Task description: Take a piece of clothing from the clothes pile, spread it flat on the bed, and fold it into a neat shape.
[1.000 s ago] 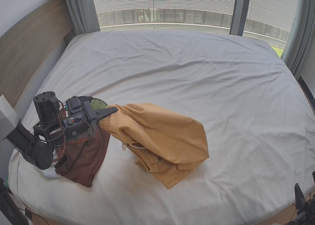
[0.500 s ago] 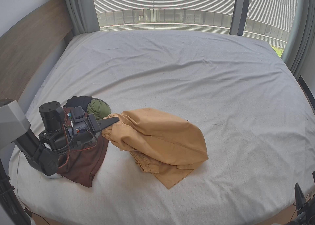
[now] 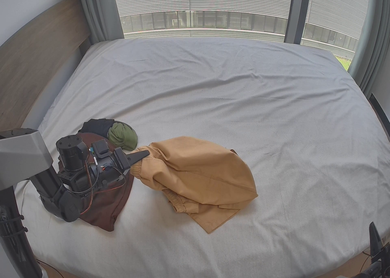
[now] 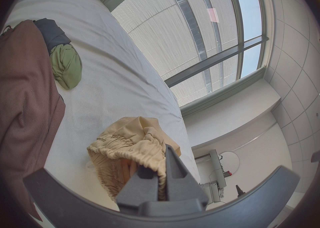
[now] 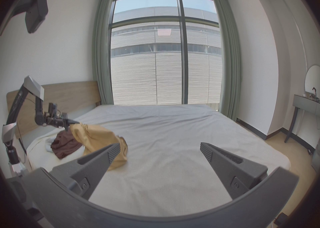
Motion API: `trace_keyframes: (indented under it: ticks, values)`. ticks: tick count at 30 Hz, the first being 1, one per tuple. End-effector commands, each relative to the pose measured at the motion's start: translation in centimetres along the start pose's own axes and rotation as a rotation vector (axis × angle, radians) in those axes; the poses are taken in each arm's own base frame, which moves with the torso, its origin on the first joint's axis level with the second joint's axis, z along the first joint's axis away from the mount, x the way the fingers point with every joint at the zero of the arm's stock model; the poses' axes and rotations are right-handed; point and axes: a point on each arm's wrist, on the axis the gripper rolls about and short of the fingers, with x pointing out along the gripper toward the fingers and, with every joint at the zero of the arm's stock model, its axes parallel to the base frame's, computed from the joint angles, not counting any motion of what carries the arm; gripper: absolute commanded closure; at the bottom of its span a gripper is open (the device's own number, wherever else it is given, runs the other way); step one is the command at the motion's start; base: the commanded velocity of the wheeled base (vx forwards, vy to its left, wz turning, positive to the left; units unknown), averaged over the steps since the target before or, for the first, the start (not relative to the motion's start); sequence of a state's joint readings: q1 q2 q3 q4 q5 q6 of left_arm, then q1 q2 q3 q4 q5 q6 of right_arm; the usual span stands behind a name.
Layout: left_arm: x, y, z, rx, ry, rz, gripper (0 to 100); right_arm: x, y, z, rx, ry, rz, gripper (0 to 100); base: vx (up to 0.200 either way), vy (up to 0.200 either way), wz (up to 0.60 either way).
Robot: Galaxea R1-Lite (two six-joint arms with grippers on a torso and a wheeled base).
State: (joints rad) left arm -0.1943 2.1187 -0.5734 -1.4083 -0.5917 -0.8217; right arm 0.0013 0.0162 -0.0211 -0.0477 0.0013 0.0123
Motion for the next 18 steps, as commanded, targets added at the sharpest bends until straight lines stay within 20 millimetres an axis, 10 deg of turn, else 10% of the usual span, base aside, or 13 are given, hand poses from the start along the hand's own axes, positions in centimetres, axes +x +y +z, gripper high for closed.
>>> trace_keyframes:
  ticks: [1, 12, 18]
  values:
    - [0.2, 0.3, 0.0, -0.003, 0.000, 0.001, 100, -1.0, 0.1, 7.6, 0.019, -0.196, 0.009, 0, 0.000, 0.000, 0.00]
    - [0.1, -0.1, 0.6, 0.014, -0.026, -0.014, 100, 5.5, 0.9, 15.7, 0.245, 0.001, 0.293, 0, 0.000, 0.000, 0.00]
    - [0.1, -0.1, 0.8, 0.015, -0.042, -0.027, 100, 11.0, 2.5, 16.0, 0.271, 0.107, 0.395, 0, 0.000, 0.000, 0.00]
